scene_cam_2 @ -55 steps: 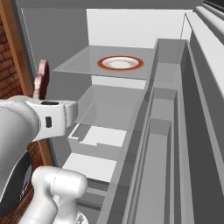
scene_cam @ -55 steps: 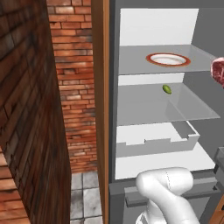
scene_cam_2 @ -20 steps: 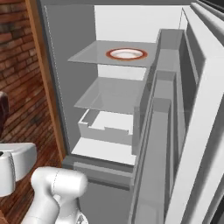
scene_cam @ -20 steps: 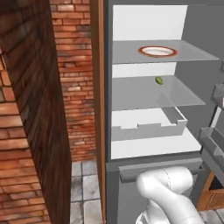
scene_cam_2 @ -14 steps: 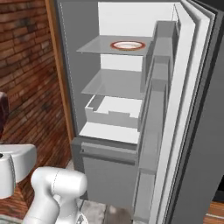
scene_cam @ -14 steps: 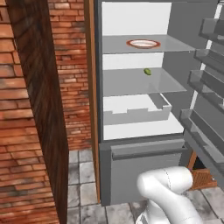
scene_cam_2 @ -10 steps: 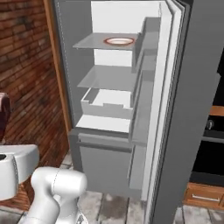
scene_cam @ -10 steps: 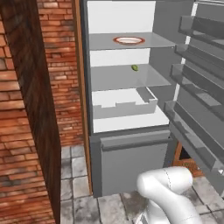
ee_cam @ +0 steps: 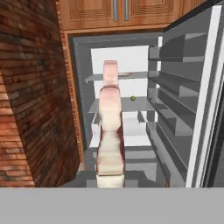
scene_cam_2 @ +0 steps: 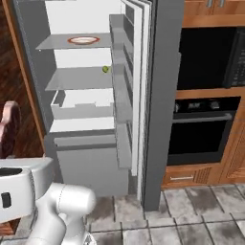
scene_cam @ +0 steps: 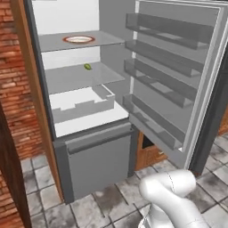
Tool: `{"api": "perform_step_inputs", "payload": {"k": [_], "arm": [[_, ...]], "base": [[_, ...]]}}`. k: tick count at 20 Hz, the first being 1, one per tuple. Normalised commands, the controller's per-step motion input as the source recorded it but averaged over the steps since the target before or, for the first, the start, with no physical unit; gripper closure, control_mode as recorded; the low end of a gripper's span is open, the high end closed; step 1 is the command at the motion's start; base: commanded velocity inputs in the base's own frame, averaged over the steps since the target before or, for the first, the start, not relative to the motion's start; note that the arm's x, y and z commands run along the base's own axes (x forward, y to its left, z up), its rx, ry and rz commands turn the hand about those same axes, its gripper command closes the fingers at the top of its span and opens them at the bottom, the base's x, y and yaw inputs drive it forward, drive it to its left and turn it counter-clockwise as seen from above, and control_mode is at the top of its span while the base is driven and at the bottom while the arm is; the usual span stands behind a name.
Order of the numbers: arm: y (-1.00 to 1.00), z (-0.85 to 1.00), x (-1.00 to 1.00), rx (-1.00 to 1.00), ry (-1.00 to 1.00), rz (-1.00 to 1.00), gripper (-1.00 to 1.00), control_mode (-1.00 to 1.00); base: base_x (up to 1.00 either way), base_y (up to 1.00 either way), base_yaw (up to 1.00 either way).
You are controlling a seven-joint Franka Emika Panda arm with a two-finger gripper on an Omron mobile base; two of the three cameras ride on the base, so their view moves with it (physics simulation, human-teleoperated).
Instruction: Retrieve the steak from the fridge and place it on the saucepan with marinade on the stove.
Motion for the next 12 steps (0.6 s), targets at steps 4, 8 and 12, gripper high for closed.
{"api": "perform_step_inputs", "payload": {"k": [4, 8, 12], "arm": [[0.00, 0.00, 0.00, 0.00, 0.00, 0.00, 1.00, 1.00], [0.00, 0.00, 0.00, 0.00, 0.00, 0.00, 1.00, 1.00], [0.00, 0.00, 0.00, 0.00, 0.00, 0.00, 1.00, 1.00]], "base": [[-0.34, -0.02, -0.55], [-0.45, -0.09, -0.59], [-0.52, -0.21, -0.64]]}}
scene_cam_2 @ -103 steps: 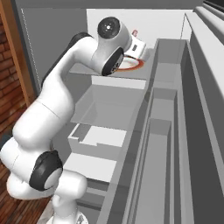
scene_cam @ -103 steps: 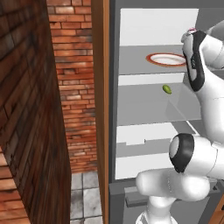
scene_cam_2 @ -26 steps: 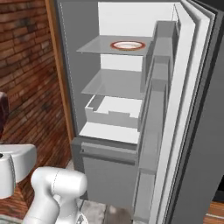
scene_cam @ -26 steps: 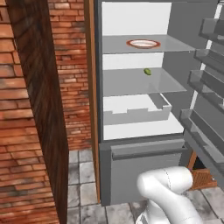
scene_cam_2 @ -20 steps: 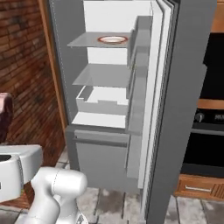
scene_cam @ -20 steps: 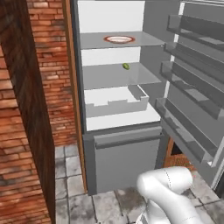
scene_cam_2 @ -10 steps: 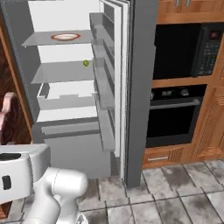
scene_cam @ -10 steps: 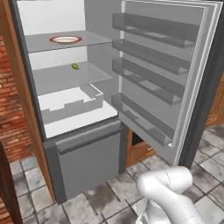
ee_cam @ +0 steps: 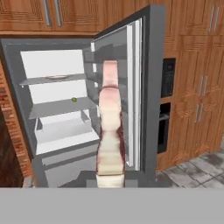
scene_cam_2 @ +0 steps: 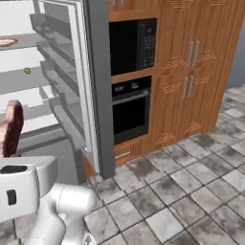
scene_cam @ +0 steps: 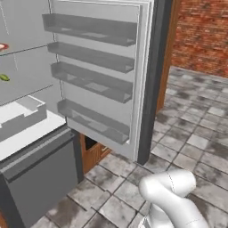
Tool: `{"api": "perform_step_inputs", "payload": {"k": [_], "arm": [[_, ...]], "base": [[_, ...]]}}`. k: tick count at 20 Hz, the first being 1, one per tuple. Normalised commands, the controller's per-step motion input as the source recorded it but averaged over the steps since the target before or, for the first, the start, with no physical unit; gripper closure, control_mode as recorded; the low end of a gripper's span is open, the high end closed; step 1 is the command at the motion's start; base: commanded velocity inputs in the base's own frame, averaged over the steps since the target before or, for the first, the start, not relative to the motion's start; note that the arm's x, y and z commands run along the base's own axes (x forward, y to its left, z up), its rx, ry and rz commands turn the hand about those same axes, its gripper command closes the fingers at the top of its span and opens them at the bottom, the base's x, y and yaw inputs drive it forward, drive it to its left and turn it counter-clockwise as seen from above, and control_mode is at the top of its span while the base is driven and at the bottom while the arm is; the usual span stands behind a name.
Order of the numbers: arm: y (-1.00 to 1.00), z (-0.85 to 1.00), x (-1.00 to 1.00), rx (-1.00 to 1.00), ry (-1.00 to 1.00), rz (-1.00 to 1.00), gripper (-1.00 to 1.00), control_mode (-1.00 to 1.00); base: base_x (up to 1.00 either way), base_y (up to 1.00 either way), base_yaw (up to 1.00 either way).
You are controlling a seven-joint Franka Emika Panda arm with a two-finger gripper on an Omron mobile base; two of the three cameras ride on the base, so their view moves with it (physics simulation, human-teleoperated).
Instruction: Retrieve the steak from the fridge and place it on the saucepan with marinade on the stove.
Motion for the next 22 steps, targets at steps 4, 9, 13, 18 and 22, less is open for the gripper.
{"api": "perform_step_inputs", "payload": {"k": [4, 9, 13, 18, 22], "arm": [[0.00, 0.00, 0.00, 0.00, 0.00, 0.00, 1.00, 1.00], [0.00, 0.00, 0.00, 0.00, 0.00, 0.00, 1.00, 1.00], [0.00, 0.00, 0.00, 0.00, 0.00, 0.00, 1.00, 1.00], [0.00, 0.00, 0.00, 0.00, 0.00, 0.00, 1.00, 1.00], [0.00, 0.00, 0.00, 0.00, 0.00, 0.00, 1.00, 1.00]], "base": [[-0.54, -0.29, -0.66], [-0.45, -0.24, -0.64], [-0.15, -0.05, -0.59], [0.36, 0.41, -0.32], [0.74, 0.32, -0.19]]}}
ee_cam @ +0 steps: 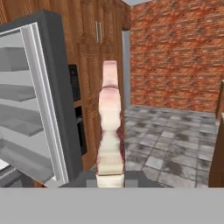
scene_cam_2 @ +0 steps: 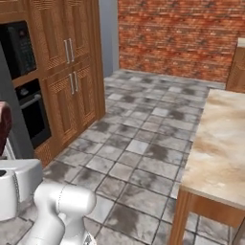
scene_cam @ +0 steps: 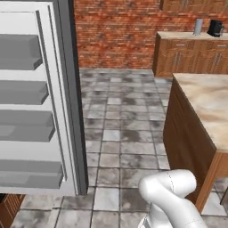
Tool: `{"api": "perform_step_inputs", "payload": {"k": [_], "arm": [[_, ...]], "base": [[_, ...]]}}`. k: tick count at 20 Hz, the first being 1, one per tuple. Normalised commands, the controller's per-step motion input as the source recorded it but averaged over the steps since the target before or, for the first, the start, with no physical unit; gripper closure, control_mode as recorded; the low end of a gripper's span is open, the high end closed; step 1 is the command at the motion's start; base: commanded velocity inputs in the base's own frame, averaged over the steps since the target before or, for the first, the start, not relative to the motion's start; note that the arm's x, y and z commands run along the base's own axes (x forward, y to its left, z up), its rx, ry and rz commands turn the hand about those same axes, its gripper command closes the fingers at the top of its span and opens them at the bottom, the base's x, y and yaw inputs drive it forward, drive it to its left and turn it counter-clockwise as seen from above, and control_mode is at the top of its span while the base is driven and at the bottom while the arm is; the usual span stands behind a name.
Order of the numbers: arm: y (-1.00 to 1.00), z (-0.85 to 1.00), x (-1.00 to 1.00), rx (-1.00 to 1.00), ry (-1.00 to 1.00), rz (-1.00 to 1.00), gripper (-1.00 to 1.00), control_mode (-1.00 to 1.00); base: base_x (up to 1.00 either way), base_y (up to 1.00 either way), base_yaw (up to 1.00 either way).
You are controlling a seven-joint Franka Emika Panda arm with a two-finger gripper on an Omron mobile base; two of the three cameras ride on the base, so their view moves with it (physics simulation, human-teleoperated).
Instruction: Retrieve the steak from the fridge and place it on the saucepan with marinade on the stove.
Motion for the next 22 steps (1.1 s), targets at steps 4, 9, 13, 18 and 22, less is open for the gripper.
{"api": "perform_step_inputs", "payload": {"k": [4, 9, 13, 18, 22], "arm": [[0.00, 0.00, 0.00, 0.00, 0.00, 0.00, 1.00, 1.00], [0.00, 0.00, 0.00, 0.00, 0.00, 0.00, 1.00, 1.00], [0.00, 0.00, 0.00, 0.00, 0.00, 0.00, 1.00, 1.00], [0.00, 0.00, 0.00, 0.00, 0.00, 0.00, 1.00, 1.00], [0.00, 0.00, 0.00, 0.00, 0.00, 0.00, 1.00, 1.00]], "base": [[0.52, 0.10, -0.06], [0.44, -0.03, 0.01], [0.86, -0.05, 0.14], [1.00, 0.00, 0.07], [1.00, 0.00, 0.00]]}}
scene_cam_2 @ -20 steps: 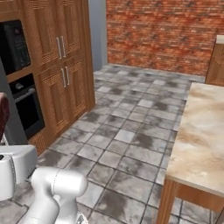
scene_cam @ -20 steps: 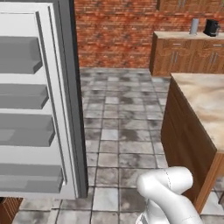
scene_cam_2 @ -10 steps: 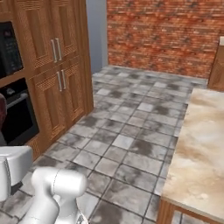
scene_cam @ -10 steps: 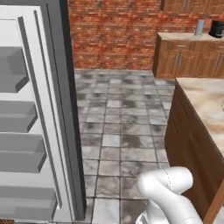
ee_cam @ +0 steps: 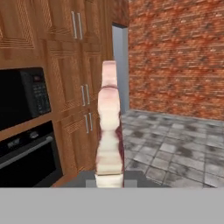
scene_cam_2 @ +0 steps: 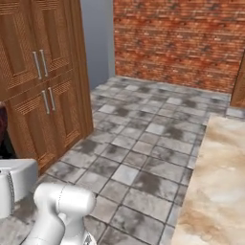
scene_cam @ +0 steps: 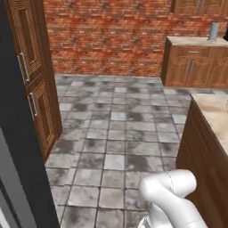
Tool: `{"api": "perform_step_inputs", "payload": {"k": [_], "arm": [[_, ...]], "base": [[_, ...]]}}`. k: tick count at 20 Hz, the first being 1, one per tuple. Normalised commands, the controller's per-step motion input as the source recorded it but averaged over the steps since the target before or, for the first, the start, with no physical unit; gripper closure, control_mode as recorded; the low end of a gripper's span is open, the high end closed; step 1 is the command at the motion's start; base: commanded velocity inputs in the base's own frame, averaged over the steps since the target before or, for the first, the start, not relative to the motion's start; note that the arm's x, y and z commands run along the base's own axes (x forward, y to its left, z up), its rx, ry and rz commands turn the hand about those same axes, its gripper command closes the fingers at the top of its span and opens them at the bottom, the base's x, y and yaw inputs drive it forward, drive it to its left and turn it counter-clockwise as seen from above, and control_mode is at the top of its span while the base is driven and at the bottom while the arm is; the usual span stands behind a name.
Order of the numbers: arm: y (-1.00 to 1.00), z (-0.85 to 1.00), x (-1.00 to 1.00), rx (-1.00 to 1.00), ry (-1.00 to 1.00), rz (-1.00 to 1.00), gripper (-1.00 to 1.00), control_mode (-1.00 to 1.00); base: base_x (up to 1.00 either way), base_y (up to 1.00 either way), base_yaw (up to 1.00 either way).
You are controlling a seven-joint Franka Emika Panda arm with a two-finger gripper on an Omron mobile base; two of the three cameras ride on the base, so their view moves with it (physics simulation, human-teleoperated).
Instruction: Retrieve the steak from the fridge and place it on the saucepan with marinade on the stove.
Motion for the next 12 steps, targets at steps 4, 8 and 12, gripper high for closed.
{"api": "perform_step_inputs", "payload": {"k": [4, 8, 12], "arm": [[0.00, 0.00, 0.00, 0.00, 0.00, 0.00, 1.00, 1.00], [0.00, 0.00, 0.00, 0.00, 0.00, 0.00, 1.00, 1.00], [0.00, 0.00, 0.00, 0.00, 0.00, 0.00, 1.00, 1.00]], "base": [[1.00, 0.00, 0.00], [1.00, 0.00, -0.02], [1.00, 0.02, -0.05]]}}
